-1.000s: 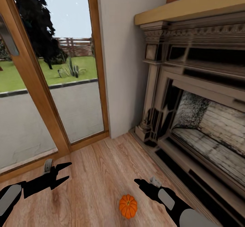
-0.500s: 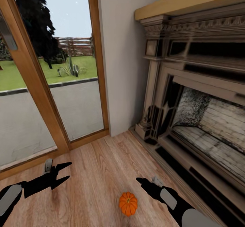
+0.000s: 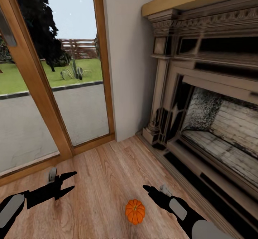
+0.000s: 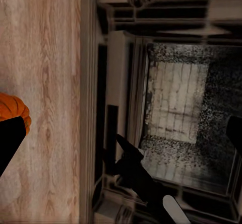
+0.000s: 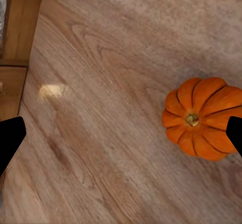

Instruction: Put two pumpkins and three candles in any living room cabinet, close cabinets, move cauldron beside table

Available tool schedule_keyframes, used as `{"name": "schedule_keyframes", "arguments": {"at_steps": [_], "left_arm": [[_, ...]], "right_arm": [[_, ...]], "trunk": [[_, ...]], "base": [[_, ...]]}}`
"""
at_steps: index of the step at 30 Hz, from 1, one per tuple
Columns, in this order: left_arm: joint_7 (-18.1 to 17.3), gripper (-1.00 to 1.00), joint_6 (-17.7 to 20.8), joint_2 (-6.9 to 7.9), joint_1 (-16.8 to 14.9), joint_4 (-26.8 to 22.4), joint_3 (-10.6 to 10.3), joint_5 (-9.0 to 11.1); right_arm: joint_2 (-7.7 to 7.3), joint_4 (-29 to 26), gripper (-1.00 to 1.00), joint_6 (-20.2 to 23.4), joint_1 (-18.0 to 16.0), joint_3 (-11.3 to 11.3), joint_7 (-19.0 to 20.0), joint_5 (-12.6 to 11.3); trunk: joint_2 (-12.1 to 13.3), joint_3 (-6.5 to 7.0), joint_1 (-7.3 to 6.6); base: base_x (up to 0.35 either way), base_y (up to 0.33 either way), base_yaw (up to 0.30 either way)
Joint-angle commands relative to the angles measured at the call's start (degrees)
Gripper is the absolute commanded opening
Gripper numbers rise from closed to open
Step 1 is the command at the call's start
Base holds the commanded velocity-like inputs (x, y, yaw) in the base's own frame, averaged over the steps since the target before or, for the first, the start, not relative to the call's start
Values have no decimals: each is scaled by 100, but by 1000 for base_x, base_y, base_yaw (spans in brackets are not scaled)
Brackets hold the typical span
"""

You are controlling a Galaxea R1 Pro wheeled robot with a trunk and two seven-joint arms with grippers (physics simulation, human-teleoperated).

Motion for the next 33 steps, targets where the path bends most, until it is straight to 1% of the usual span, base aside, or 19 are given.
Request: {"name": "schedule_keyframes", "arguments": {"at_steps": [1,2,3,5,7,10,20,23,25,29,33], "left_arm": [[-46,100,30,-1,-4,2,1,-18],[-65,100,30,-1,-4,2,-7,-18],[-69,100,30,-1,-4,2,-9,-18],[-79,100,30,-1,-4,2,-16,-21],[-82,100,28,-5,-4,2,-21,-21],[-84,100,29,-9,-4,2,-23,-20],[-84,100,26,-10,-4,2,-24,-24],[-84,100,29,-10,-4,2,-24,-24],[-84,100,28,-10,-4,2,-24,-26],[-84,100,27,-10,-4,2,-24,-26],[-84,100,27,-10,-4,2,-24,-25]], "right_arm": [[-28,3,100,14,-4,20,66,-162],[-83,23,100,19,-4,23,175,-387],[-100,31,100,21,-4,25,208,-462],[-181,57,100,20,-4,32,291,-720],[-214,66,100,14,-4,34,309,-802],[-232,70,100,8,-4,35,319,-844],[-236,99,100,2,-4,31,274,-860],[-232,290,100,-13,-4,19,256,-866],[-235,378,100,-64,-2,-7,254,-866],[-233,502,100,-174,-3,-268,222,-861],[-230,537,100,-196,-4,-355,113,-856]], "trunk": [[-44,-23,21],[-84,-41,43],[-124,-59,65],[-204,-95,109],[-284,-131,153],[-405,-185,219],[-806,-364,439],[-926,-418,505],[-928,-462,510],[-934,-551,520],[-939,-640,530]], "base": [[0,0,0],[0,0,0],[0,0,0],[0,0,0],[0,0,0],[0,0,0],[0,0,0],[0,0,0],[0,0,0],[0,0,0],[0,0,0]]}}
